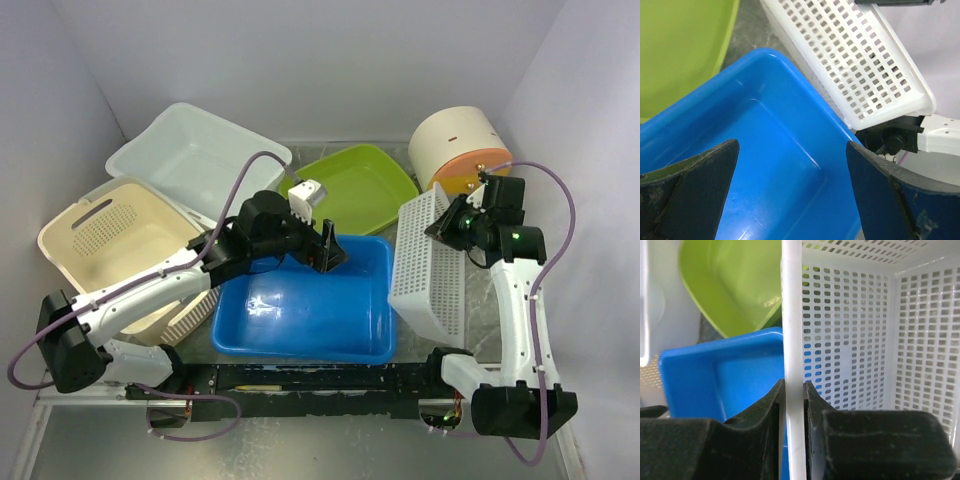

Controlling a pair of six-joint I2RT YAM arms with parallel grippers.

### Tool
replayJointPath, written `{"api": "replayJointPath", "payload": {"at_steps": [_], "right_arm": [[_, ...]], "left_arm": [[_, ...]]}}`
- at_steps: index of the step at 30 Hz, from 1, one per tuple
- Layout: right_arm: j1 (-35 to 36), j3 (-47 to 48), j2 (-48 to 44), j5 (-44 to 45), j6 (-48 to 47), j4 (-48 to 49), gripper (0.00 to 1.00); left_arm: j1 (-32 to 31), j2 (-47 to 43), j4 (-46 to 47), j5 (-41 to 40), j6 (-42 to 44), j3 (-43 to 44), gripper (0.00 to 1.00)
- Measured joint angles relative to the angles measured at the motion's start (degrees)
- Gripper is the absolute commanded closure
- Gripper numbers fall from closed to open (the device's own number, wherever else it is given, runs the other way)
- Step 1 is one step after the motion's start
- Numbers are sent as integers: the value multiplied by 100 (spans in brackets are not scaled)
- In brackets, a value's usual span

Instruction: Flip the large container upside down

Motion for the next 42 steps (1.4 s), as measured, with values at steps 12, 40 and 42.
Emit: {"api": "replayJointPath", "payload": {"at_steps": [12, 40, 42], "right_arm": [[-688, -299, 55, -1530, 181, 369, 100], [-1521, -1932, -546, -3032, 544, 1797, 69], [-1521, -1969, -577, -3069, 527, 1714, 66]], "left_arm": [[0, 809, 483, 1255, -278, 35, 0], [-46, 2559, 3008, 2621, -1947, -107, 2], [-70, 2667, 3084, 2627, -1989, -107, 2]]}}
